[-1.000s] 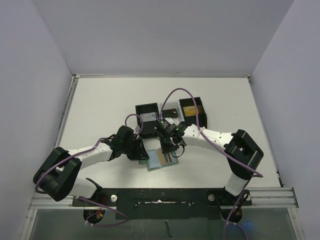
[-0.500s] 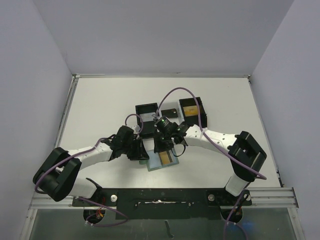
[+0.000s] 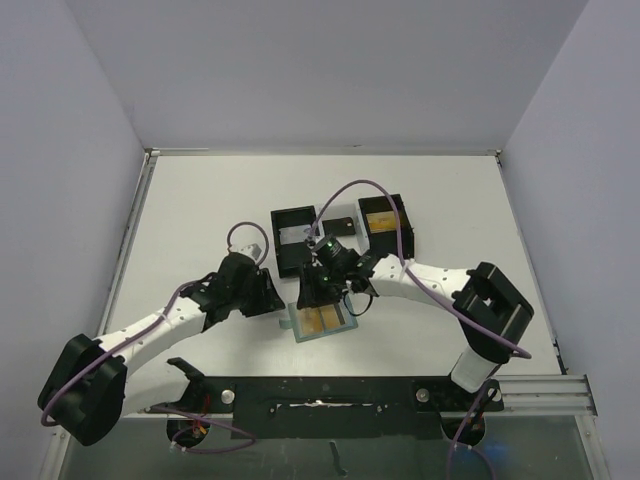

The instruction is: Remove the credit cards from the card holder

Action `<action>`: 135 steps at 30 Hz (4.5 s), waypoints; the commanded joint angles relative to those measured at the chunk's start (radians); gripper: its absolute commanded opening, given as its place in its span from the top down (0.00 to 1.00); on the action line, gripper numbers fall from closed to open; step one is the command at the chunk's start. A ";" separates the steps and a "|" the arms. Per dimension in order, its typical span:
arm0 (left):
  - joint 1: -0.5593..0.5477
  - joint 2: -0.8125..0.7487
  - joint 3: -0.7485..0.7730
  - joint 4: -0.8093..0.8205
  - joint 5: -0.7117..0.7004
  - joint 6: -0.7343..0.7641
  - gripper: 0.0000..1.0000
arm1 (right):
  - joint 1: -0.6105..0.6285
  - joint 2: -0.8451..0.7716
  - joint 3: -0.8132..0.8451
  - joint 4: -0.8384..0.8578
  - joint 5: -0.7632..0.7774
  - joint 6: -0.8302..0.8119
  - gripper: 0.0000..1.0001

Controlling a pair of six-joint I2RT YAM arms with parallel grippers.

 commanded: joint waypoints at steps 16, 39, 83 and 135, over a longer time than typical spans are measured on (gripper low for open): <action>-0.092 0.109 0.099 0.187 0.226 -0.042 0.62 | -0.121 -0.175 -0.284 0.305 -0.094 0.148 0.59; -0.106 0.287 0.035 0.173 0.120 -0.012 0.84 | -0.109 -0.027 -0.259 0.244 -0.121 0.145 0.70; -0.106 0.249 0.055 0.104 0.099 0.024 0.85 | -0.165 -0.010 -0.321 0.327 -0.197 0.145 0.74; -0.113 0.263 0.058 0.020 0.001 0.048 0.92 | -0.348 -0.133 -0.475 0.441 -0.413 0.056 1.00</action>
